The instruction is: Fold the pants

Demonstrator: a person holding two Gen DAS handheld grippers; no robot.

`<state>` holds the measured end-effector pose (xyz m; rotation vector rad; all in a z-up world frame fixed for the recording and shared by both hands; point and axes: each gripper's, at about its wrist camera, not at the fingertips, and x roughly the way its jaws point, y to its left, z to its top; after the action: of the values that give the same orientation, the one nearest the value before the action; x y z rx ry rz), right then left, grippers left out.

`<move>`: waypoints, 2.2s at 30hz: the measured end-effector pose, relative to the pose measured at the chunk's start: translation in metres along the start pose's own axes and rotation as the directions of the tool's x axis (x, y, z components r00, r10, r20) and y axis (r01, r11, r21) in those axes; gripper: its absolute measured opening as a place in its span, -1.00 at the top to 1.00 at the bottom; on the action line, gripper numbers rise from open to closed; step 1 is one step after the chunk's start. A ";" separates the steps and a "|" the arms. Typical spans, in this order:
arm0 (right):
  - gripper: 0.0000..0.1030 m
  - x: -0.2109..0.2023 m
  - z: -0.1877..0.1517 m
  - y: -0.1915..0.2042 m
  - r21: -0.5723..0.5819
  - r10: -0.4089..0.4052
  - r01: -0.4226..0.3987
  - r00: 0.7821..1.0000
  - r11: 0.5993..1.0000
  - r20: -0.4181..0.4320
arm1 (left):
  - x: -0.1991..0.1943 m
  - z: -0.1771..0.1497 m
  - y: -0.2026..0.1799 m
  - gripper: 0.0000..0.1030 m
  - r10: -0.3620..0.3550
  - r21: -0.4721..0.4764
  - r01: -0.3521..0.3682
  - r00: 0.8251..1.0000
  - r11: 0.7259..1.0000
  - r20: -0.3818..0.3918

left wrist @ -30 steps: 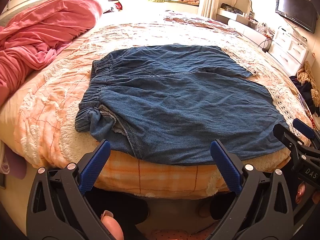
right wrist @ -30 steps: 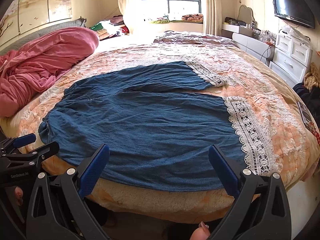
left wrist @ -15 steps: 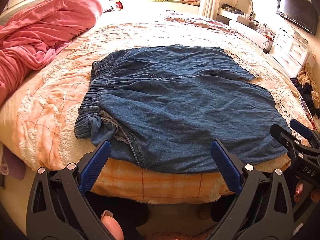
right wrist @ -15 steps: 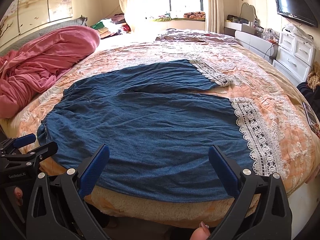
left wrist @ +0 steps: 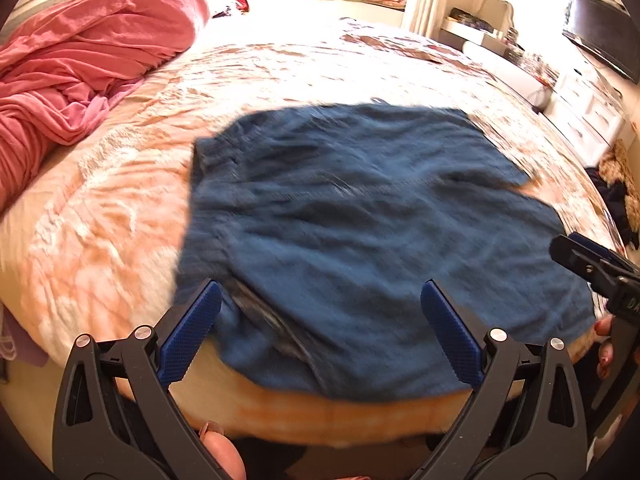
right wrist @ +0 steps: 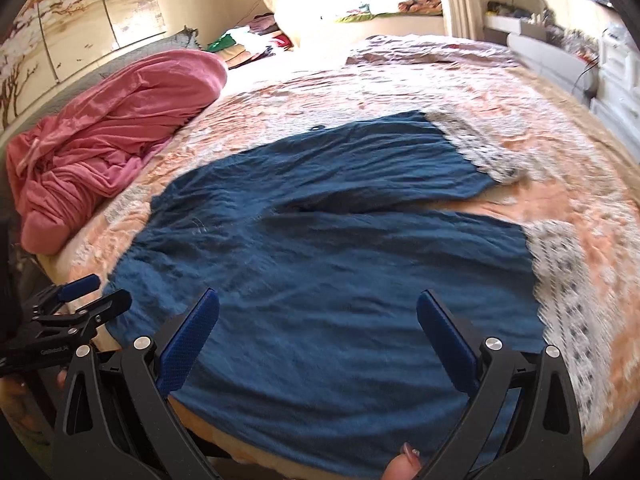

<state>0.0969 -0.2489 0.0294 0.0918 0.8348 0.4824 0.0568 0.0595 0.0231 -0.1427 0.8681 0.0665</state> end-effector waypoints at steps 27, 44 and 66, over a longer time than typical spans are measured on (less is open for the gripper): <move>-0.92 0.196 0.165 0.066 -0.473 0.063 -0.177 0.967 0.863 -0.247 | 0.154 0.131 0.079 0.79 0.019 0.168 0.000 0.994 0.986 -0.106; -0.49 0.270 0.181 0.112 -0.726 0.031 -0.302 0.932 0.617 -0.361 | 0.090 0.128 0.075 0.95 -0.160 0.195 0.140 0.983 0.971 0.094; 0.91 0.108 0.110 0.096 -0.628 0.099 -0.107 0.994 0.771 -0.048 | 0.024 0.093 0.046 0.94 -0.176 0.308 0.106 0.962 0.946 0.210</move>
<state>0.2031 -0.1036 0.0548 -0.4947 0.6422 0.8496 0.1371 0.1191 0.0589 0.0821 0.6200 -0.1786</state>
